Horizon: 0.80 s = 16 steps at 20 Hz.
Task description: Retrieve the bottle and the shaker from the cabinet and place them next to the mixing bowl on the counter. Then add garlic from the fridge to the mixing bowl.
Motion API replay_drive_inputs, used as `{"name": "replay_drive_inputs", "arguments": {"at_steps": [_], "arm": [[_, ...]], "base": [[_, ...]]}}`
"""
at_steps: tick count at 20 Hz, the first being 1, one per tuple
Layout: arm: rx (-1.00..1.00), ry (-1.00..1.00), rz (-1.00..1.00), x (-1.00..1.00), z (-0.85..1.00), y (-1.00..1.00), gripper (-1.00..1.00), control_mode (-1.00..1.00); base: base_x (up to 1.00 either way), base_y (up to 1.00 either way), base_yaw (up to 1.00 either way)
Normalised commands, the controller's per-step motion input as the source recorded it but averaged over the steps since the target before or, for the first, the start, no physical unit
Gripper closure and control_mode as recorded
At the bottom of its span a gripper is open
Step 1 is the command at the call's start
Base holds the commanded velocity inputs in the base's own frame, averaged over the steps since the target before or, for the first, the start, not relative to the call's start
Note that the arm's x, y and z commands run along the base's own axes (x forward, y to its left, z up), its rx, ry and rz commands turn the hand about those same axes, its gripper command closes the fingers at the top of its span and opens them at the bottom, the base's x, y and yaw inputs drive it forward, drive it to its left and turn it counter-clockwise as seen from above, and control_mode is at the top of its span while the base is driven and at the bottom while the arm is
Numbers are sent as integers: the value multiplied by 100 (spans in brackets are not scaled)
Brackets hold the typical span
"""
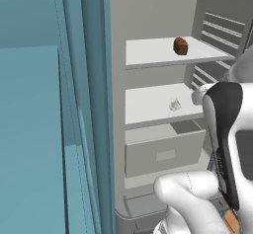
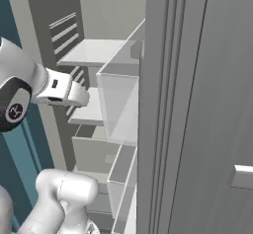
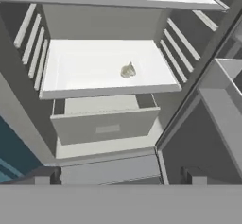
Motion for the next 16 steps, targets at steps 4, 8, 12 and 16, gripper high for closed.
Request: {"name": "replay_drive_inputs", "arguments": {"at_steps": [4, 8, 12, 16], "arm": [[-8, 0, 0, 71, -67, -17, -100, -100], [-2, 0, 0, 81, -66, -6, -100, -100], [0, 0, 0, 93, -38, -6, -100, -100], [0, 1, 1, 98, -3, -38, -100, -100]], "base": [[0, 0, 0], [0, 0, 0], [0, 0, 0], [0, 0, 0]]}}
